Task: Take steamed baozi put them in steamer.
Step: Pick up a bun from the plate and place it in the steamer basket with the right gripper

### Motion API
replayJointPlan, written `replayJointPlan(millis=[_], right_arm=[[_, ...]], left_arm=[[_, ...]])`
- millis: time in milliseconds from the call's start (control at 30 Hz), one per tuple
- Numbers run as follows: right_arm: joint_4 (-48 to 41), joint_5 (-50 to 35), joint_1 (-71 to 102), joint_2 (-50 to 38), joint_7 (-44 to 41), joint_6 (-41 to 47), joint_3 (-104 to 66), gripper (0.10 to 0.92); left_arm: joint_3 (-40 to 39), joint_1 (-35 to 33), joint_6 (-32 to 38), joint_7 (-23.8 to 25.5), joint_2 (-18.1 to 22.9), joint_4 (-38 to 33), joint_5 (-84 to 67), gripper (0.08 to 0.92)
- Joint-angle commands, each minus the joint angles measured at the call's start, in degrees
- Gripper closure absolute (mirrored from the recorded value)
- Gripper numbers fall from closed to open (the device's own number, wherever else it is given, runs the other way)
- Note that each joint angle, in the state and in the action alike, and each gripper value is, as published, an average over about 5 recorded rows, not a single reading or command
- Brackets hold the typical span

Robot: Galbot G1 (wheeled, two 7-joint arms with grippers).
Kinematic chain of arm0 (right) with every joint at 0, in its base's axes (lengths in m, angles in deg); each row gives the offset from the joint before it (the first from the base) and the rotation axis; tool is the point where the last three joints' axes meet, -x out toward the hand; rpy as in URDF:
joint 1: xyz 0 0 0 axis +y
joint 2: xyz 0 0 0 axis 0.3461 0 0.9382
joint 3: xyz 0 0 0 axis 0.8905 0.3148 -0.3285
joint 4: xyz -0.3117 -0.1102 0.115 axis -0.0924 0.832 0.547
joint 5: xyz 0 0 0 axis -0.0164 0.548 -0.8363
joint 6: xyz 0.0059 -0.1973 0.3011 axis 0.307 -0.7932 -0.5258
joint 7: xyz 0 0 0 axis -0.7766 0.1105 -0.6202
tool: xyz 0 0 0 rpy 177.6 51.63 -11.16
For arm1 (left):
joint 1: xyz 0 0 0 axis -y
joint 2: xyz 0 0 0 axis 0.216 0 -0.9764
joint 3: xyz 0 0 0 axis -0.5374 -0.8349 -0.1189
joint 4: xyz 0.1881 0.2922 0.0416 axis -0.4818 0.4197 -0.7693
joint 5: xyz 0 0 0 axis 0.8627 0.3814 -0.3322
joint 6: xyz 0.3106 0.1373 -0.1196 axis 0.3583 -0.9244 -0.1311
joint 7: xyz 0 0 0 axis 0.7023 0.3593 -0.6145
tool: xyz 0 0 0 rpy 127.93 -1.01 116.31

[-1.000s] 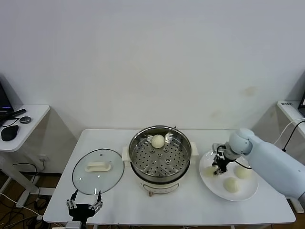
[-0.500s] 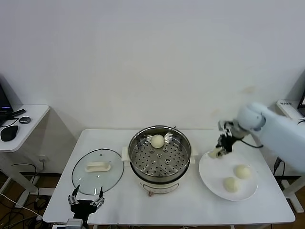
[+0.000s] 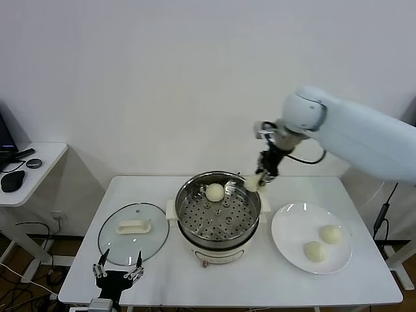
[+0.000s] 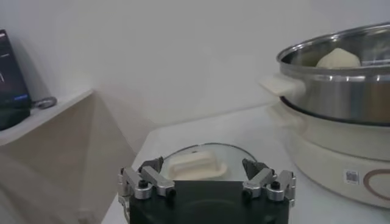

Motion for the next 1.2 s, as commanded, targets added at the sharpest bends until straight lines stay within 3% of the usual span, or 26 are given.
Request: replayJointPlan(millis=[33, 700, 1200], right_arm=[[-3.7, -6.4, -2.2, 17.9, 3.0, 7.1, 6.7, 0.685], [-20.3, 2.1, 10.0, 34.1, 6.5, 7.1, 5.4, 0.668], [-19.9, 4.2, 10.6, 34.0, 6.7, 7.1, 6.2, 0.606]], left_arm=[[0.0, -0.6, 0.1, -0.3, 0.1, -1.4, -0.4, 0.177], [0.3, 0.7, 0.1, -0.5, 0.1, -1.3, -2.2, 0.177], [0.3, 1.0, 0.1, -0.4, -0.1, -1.5, -2.8, 0.177]])
